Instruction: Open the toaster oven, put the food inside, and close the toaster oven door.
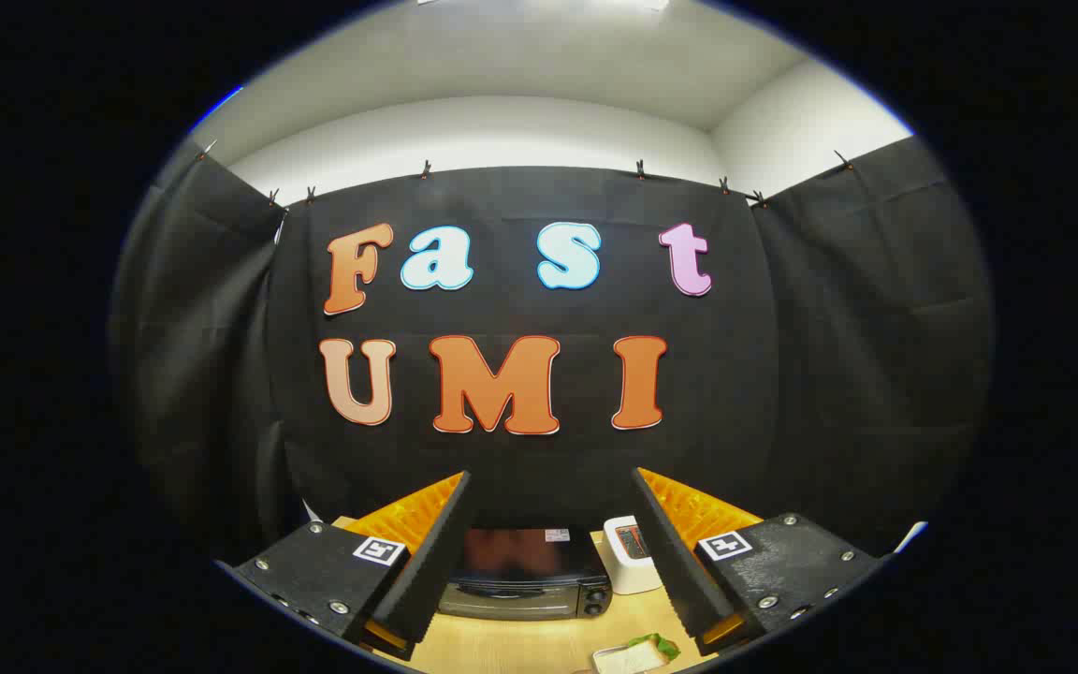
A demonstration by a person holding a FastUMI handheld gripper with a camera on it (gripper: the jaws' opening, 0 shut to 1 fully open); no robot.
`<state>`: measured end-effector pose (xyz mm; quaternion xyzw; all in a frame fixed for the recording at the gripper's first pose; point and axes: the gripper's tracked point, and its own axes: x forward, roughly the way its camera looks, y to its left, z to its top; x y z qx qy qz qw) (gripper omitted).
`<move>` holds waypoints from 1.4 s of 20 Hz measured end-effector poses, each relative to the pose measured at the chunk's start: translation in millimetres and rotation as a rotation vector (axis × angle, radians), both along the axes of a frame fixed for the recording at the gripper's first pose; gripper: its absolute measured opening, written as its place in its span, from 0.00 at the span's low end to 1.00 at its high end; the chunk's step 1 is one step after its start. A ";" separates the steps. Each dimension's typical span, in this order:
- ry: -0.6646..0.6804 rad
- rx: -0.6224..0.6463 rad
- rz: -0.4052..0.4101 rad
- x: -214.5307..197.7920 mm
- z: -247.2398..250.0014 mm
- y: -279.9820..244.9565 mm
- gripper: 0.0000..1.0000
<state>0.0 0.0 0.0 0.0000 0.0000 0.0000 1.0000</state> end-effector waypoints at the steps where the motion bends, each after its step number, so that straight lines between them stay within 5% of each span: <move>1: 0.000 0.007 -0.013 1.9 0.9 -3.3 0.98; 5: -0.023 0.025 -0.064 5.2 7.3 -18.2 0.98; 18: 0.016 0.023 -0.024 23.8 -11.9 5.8 0.98; 28: 0.153 -0.036 0.066 97.7 -117.6 55.1 0.98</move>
